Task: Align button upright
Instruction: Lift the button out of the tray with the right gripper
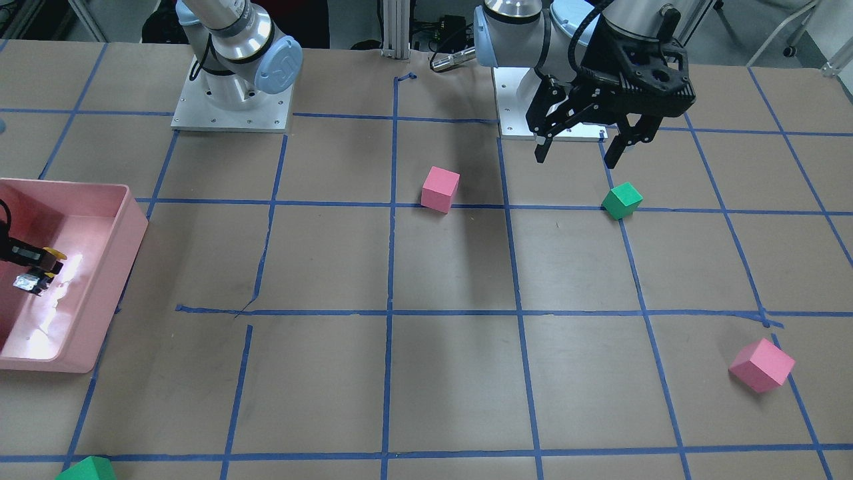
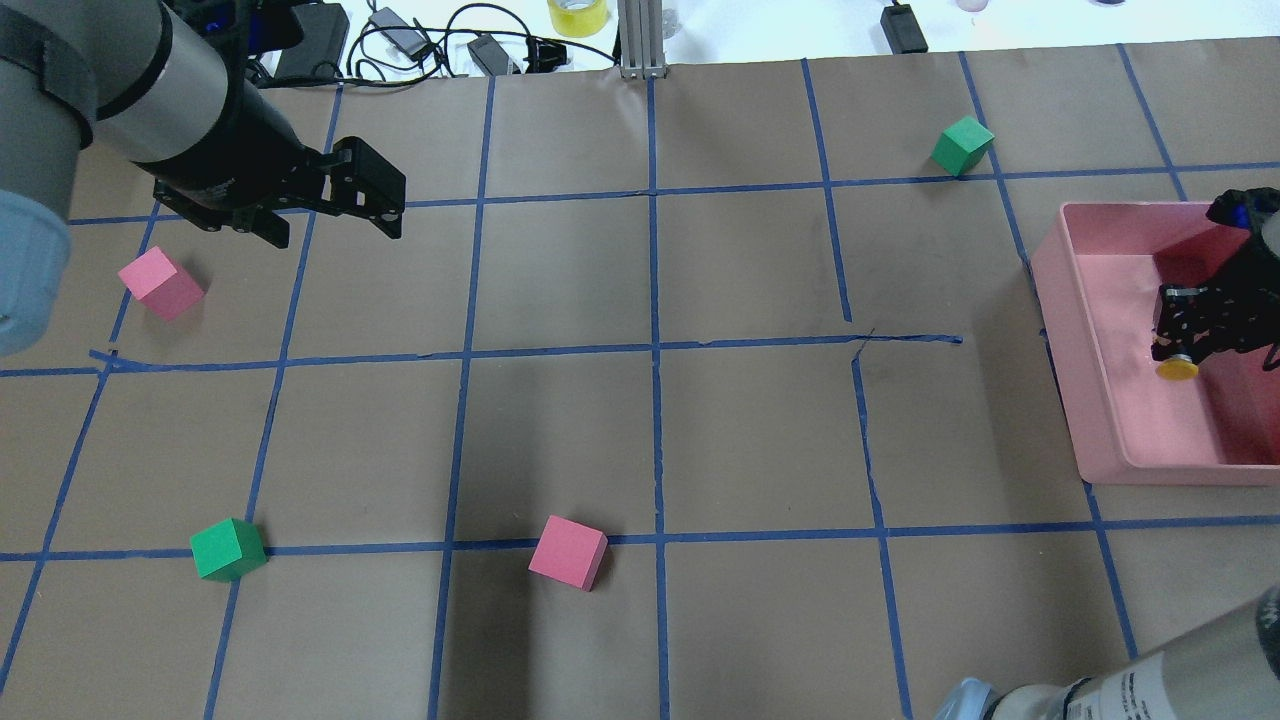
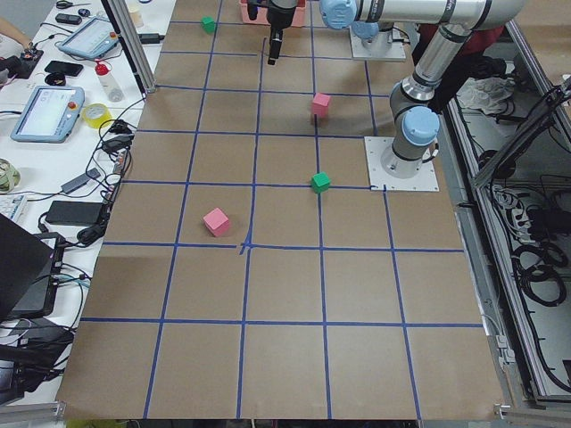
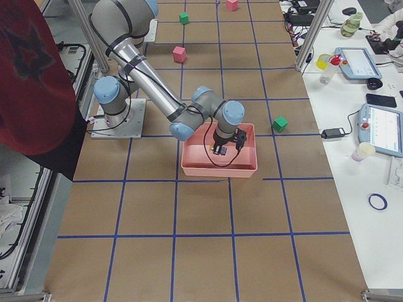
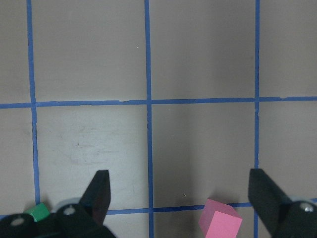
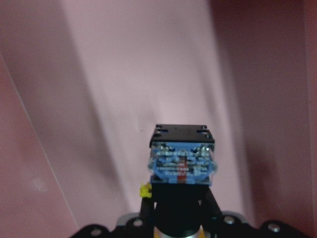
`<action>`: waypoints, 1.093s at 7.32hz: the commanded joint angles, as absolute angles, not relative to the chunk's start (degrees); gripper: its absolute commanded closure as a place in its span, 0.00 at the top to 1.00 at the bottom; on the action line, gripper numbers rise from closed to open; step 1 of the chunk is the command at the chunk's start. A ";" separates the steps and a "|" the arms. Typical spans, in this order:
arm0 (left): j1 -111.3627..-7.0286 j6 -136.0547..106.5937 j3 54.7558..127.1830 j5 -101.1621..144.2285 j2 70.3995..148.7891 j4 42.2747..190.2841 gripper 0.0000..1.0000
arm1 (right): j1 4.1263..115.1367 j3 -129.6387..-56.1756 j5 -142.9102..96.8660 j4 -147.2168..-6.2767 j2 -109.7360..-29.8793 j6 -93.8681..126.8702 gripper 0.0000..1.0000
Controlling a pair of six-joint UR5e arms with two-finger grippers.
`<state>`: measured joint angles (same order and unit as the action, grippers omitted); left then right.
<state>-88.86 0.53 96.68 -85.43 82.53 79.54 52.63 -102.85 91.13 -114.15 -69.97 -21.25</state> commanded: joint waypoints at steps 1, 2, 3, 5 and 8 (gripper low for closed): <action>-88.86 0.53 96.68 -85.43 82.53 79.54 1.00 | 53.17 -95.75 91.05 -104.73 -70.84 -19.70 0.00; -88.86 0.53 96.68 -85.43 82.53 79.54 1.00 | 53.78 -93.97 91.05 -102.24 -70.93 -18.12 0.00; -88.86 0.53 96.68 -85.43 82.53 79.54 1.00 | 54.92 -93.17 91.32 -102.13 -71.28 -18.11 0.00; -88.86 0.53 96.68 -85.43 82.53 79.54 1.00 | 55.89 -92.81 92.54 -100.99 -73.47 -18.11 0.00; -88.86 0.53 96.68 -85.43 82.53 79.54 1.00 | 59.56 -91.94 95.17 -100.55 -74.87 -18.11 0.00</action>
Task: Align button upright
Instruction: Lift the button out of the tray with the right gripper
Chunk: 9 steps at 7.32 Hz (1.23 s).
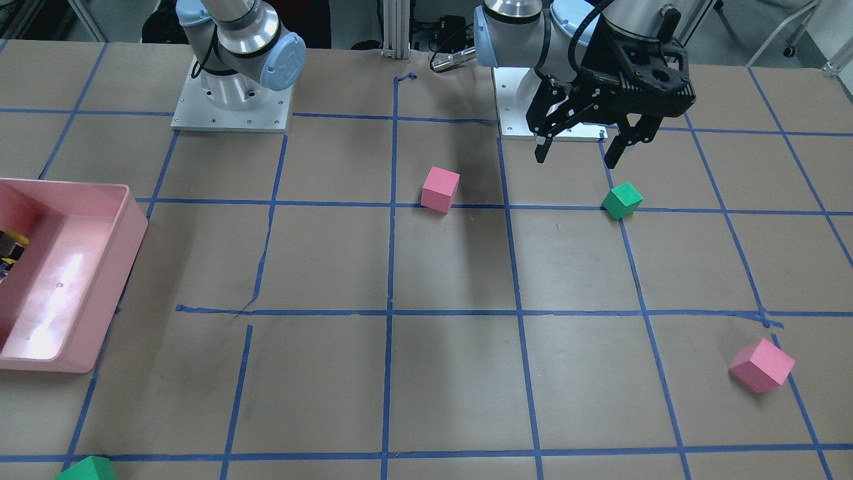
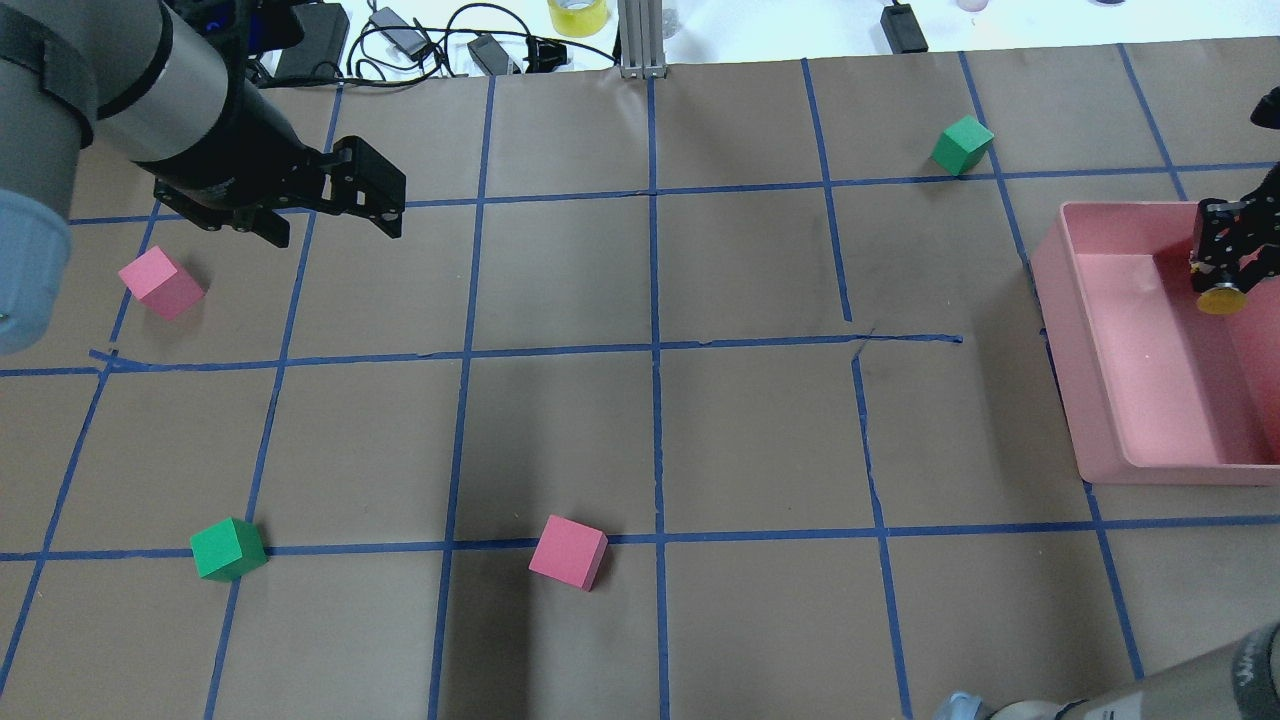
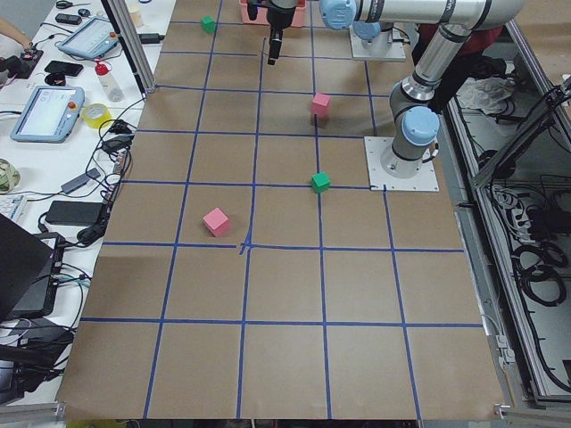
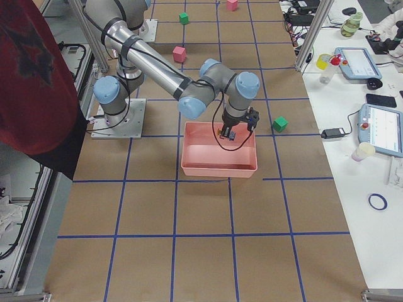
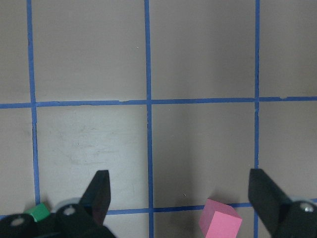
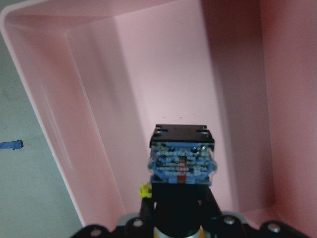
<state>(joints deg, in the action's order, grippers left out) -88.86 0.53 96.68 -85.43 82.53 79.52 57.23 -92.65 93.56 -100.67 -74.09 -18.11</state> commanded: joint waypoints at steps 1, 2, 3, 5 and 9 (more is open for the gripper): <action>-88.86 0.53 96.68 -85.43 82.53 79.45 1.00 | 62.90 -91.67 94.92 -100.81 -74.88 -17.67 0.00; -88.86 0.53 96.68 -85.43 82.53 79.54 1.00 | 65.37 -91.84 94.75 -100.81 -74.62 -15.23 0.00; -88.86 0.53 96.68 -85.43 82.53 79.54 1.00 | 67.39 -91.85 93.96 -101.07 -74.36 -14.77 0.00; -88.86 0.53 96.68 -85.43 82.53 79.54 1.00 | 70.82 -92.37 93.69 -101.34 -74.09 -14.24 0.00; -88.77 0.53 96.68 -85.43 82.53 79.54 1.00 | 81.72 -92.55 92.11 -101.78 -73.92 -5.21 0.00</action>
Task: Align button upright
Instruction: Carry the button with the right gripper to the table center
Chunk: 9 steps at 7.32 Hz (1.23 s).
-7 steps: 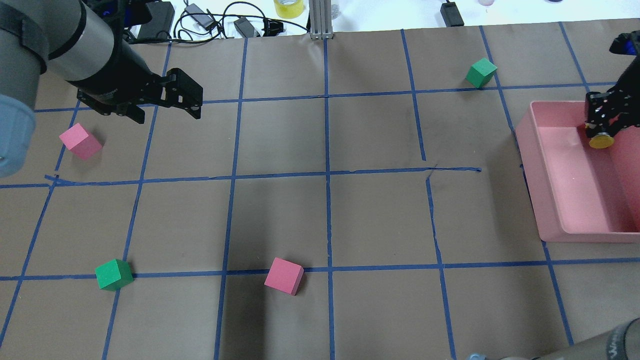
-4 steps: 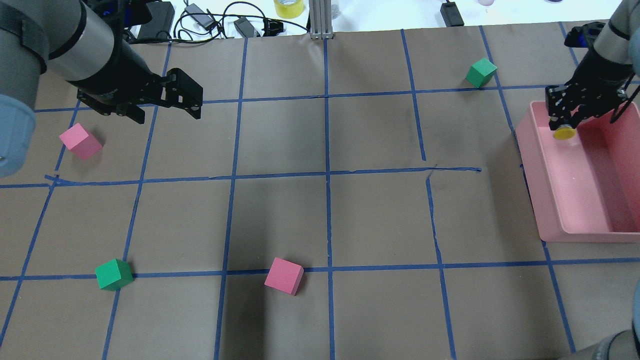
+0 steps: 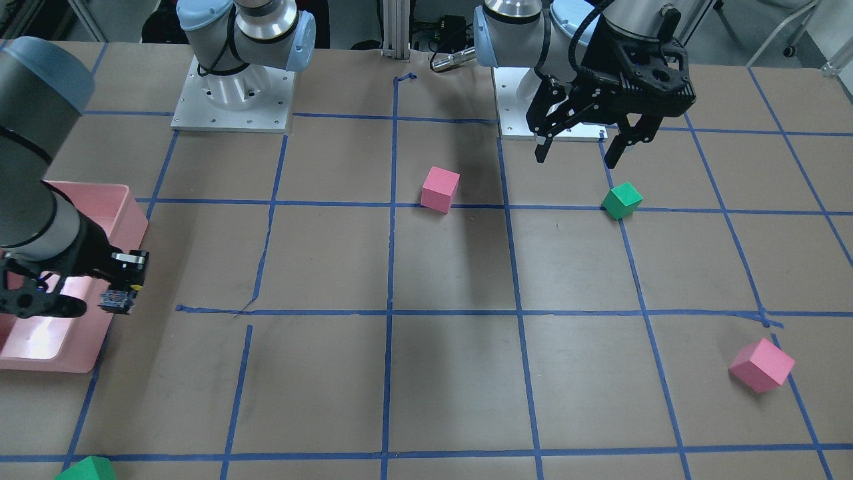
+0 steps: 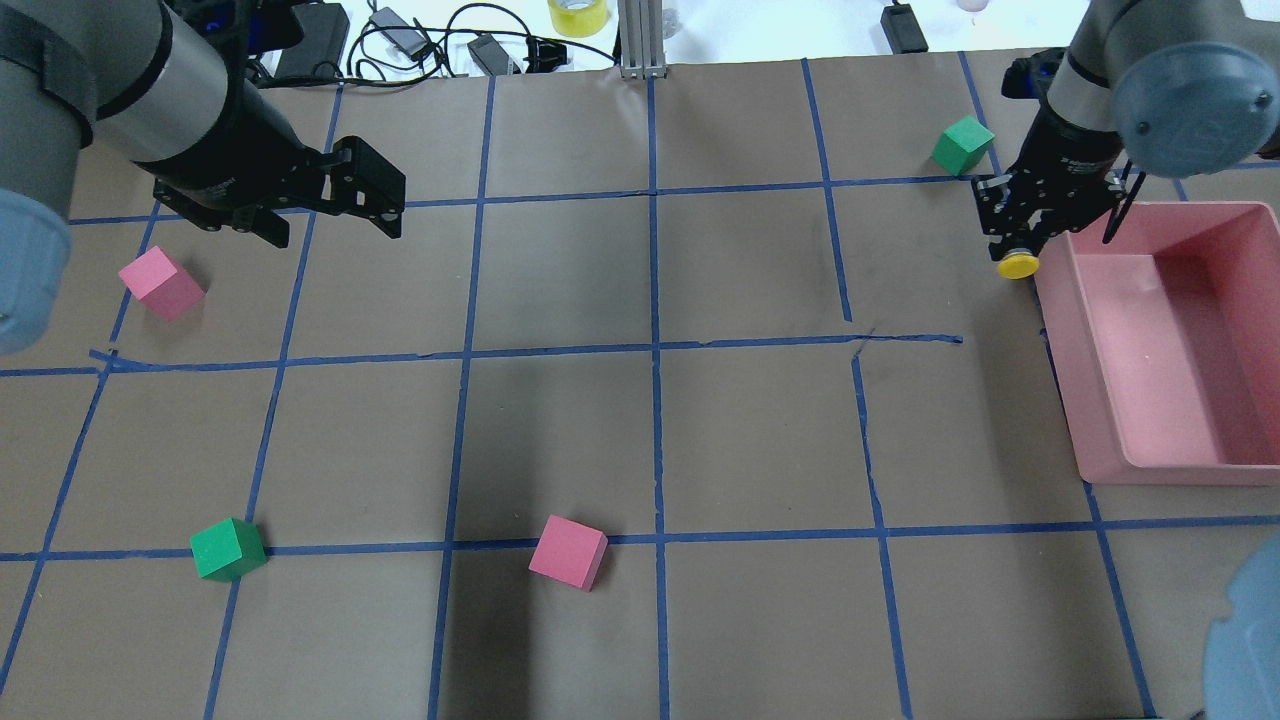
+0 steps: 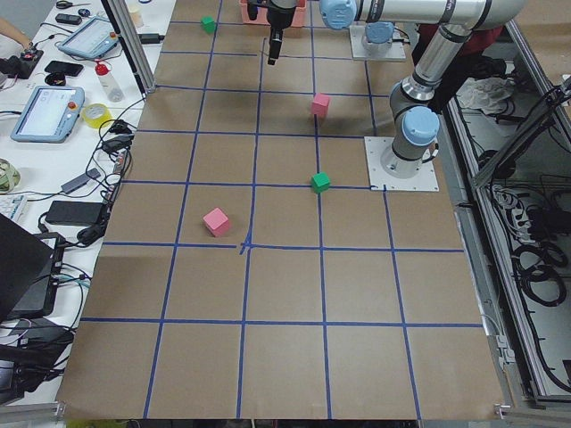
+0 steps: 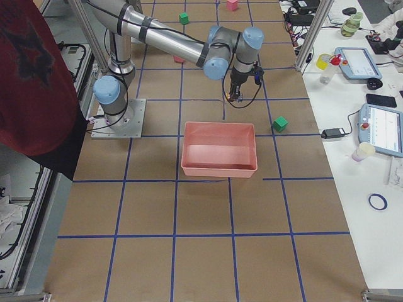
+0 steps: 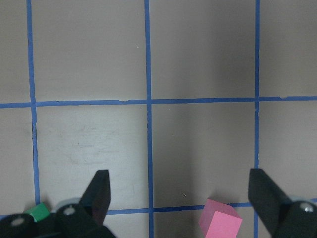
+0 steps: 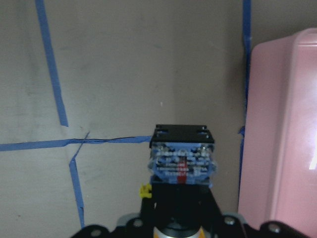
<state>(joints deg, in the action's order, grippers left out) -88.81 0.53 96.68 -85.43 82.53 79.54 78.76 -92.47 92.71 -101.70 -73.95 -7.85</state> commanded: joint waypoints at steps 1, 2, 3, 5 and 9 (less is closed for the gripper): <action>-88.77 0.53 96.68 -85.43 82.53 79.54 1.00 | 83.48 -92.64 92.02 -103.08 -73.65 -4.66 0.00; -88.77 0.53 96.68 -85.43 82.53 79.54 1.00 | 84.71 -92.55 90.89 -103.44 -73.13 -3.01 0.00; -88.77 0.53 96.68 -85.43 82.53 79.54 1.00 | 86.90 -92.55 89.66 -104.14 -72.95 -1.77 0.00; -88.77 0.53 96.68 -85.43 82.53 79.54 1.00 | 89.20 -92.55 89.39 -107.92 -71.20 -0.18 0.00; -88.77 0.53 96.68 -85.43 82.53 79.54 1.00 | 93.06 -92.55 85.79 -112.20 -67.96 4.28 0.00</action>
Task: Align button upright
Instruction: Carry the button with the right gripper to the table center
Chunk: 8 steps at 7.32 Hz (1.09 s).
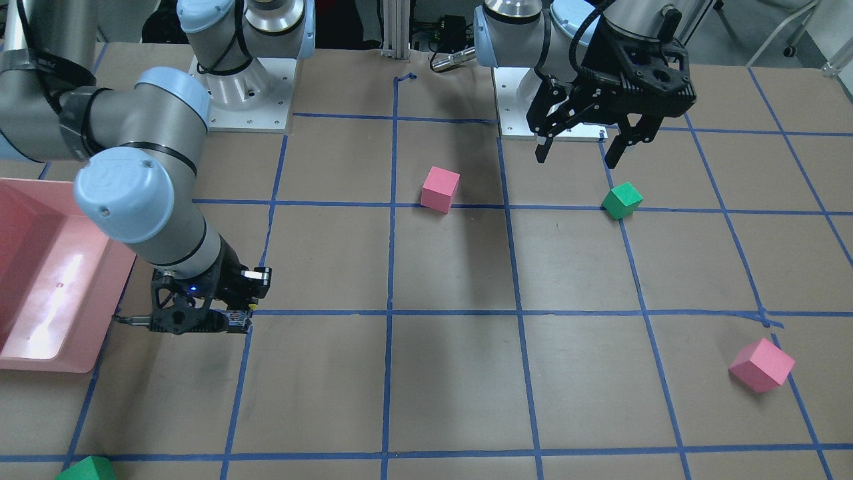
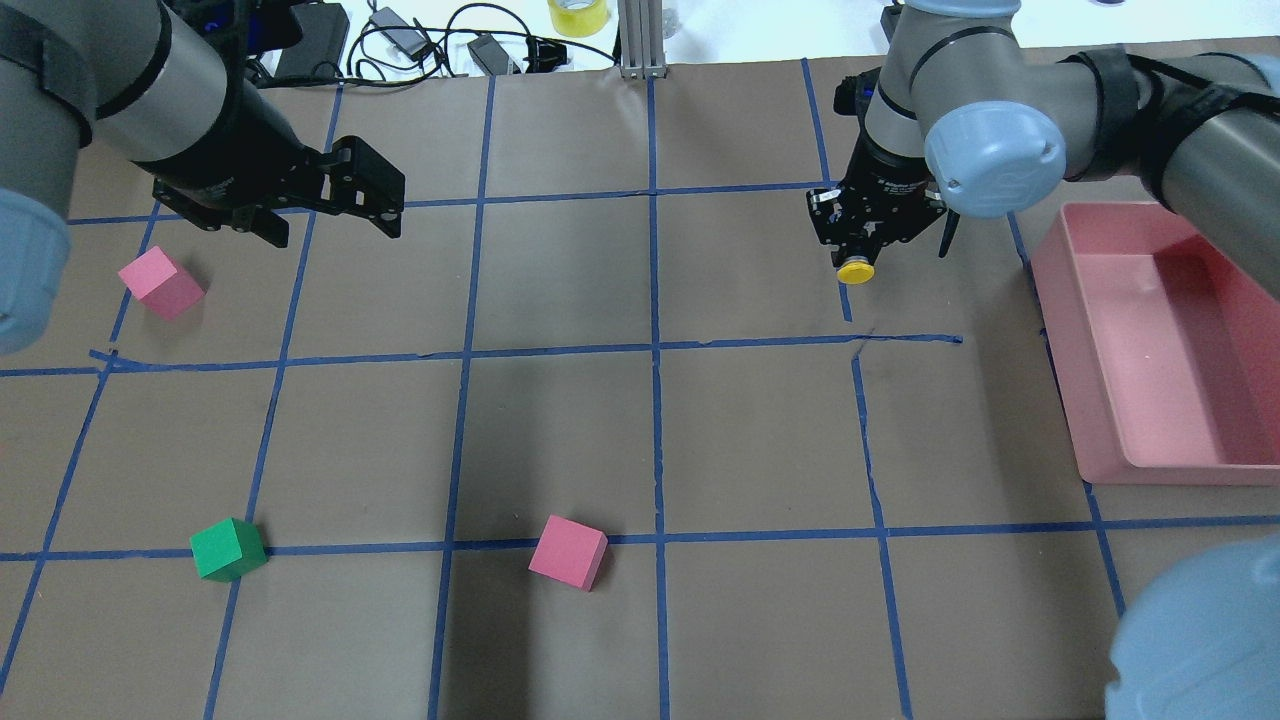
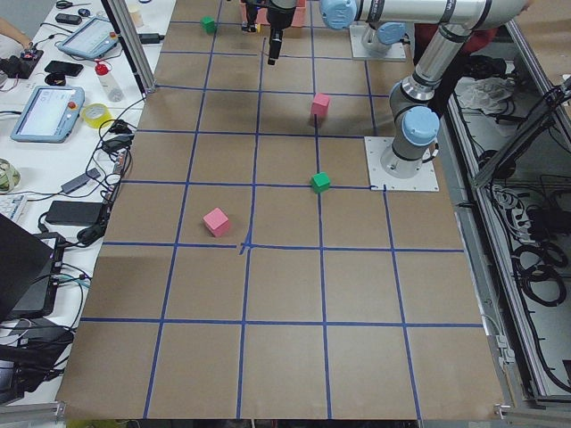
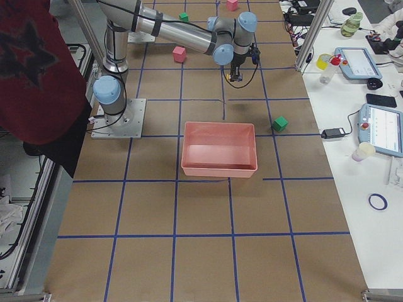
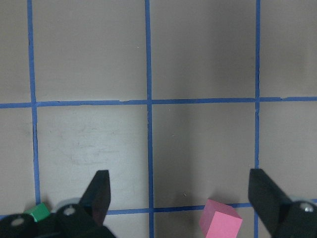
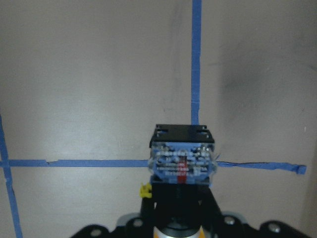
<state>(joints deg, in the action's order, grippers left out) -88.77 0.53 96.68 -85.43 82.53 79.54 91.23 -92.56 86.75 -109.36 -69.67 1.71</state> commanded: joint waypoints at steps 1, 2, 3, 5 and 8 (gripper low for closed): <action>-88.77 0.53 96.68 -85.43 82.53 79.54 1.00 | 94.82 -92.29 84.65 -113.89 -66.20 6.57 0.00; -88.77 0.53 96.68 -85.43 82.53 79.54 1.00 | 95.70 -91.94 84.64 -114.17 -65.83 7.46 0.00; -88.77 0.53 96.68 -85.43 82.53 79.54 1.00 | 95.97 -91.93 83.51 -114.95 -65.31 7.47 0.00; -88.86 0.70 96.68 -85.60 82.44 79.54 1.00 | 99.04 -91.76 83.32 -119.42 -62.50 10.79 0.00; -88.77 0.70 96.68 -85.60 82.44 79.54 1.00 | 101.76 -89.75 83.23 -121.11 -59.69 12.81 0.00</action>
<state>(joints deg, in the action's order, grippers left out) -88.79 0.70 96.68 -85.56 82.45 79.54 100.25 -91.17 83.31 -120.43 -61.25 11.25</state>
